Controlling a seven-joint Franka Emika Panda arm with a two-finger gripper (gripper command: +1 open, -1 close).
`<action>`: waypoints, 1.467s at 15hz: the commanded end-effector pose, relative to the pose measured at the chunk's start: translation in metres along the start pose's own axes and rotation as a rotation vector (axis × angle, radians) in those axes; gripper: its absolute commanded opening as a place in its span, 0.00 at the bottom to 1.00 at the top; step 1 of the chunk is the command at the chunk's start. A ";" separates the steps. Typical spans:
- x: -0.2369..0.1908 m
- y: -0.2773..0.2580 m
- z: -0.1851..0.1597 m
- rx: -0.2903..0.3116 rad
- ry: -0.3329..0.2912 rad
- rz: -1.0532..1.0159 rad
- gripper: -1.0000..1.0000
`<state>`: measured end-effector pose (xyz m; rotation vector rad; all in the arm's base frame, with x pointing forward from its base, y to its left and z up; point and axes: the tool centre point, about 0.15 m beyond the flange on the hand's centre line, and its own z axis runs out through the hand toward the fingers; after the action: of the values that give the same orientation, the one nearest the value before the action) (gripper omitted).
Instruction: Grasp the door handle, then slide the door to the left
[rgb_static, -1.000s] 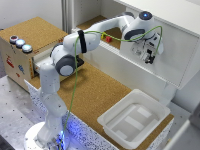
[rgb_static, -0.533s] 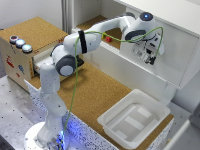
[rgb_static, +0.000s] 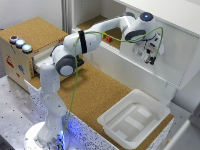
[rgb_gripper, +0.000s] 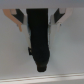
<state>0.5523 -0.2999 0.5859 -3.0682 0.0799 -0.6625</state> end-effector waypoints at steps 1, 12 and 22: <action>0.017 -0.044 0.020 0.063 -0.130 0.037 0.00; -0.003 -0.136 0.020 0.017 -0.117 0.088 0.00; -0.014 -0.200 0.013 -0.040 -0.058 0.132 0.00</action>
<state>0.5474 -0.1517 0.5860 -3.0198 0.1702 -0.5439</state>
